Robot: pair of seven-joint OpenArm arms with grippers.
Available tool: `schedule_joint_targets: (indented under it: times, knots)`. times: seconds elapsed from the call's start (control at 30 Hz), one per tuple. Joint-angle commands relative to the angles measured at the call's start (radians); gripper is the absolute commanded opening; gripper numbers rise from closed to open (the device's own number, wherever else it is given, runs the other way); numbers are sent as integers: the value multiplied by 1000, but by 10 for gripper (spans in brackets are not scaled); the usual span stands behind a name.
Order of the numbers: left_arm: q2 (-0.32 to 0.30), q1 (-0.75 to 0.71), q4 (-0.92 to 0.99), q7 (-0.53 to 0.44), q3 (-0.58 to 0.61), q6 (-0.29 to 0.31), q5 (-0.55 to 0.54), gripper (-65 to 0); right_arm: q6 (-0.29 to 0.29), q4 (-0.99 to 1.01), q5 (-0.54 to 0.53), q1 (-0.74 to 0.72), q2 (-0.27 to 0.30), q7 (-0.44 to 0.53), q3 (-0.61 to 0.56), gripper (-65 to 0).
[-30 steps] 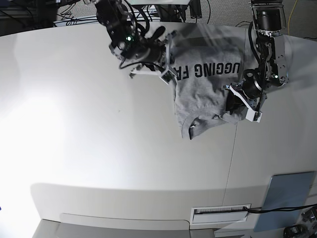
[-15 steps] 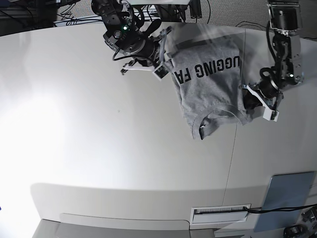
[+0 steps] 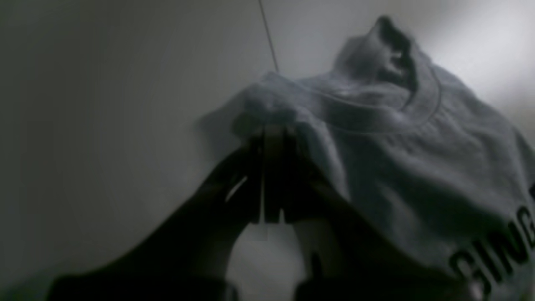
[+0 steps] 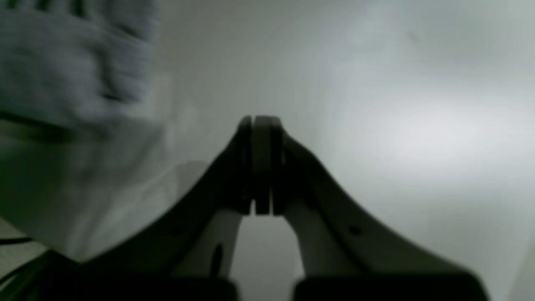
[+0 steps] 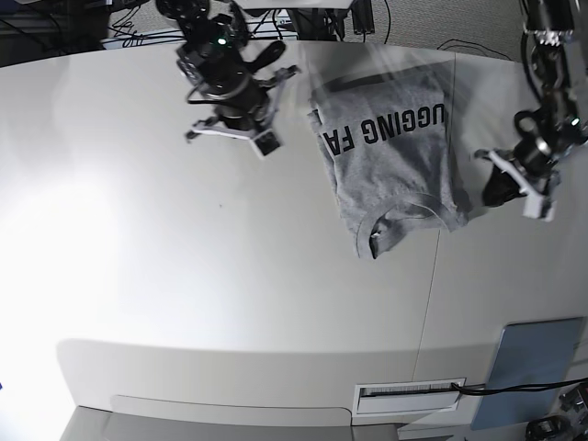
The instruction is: Fold the T-shirt properly
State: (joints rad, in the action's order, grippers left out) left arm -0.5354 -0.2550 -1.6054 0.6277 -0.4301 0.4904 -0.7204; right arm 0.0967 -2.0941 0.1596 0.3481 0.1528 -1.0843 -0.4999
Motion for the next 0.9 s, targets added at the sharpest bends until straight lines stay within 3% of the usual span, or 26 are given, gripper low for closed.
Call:
schedule_joint_targets:
  times: [0.0, 0.17, 0.57, 0.77, 0.87]
  knots:
    - [-19, -23, -24, -7, -31, 5, -23, -650, -7, -34, 3, 10, 10, 18, 18, -650]
    - [-18, -174, -60, -8, -111, 9, -37, -650, -24, -129, 1, 95, 44, 8, 151, -650]
    - [4, -567, -99, -8, -230, 13, -43, -650, -1, -255, -3, 402, 44, -109, 543, -650]
    - [115, -725, -94, -8, -230, 162, -3, -650, 23, -254, -27, 625, 43, -151, 592, -650]
    - [186, -763, -56, -8, -228, 208, 40, -650, 23, -239, -97, 743, 44, -141, 592, -650]
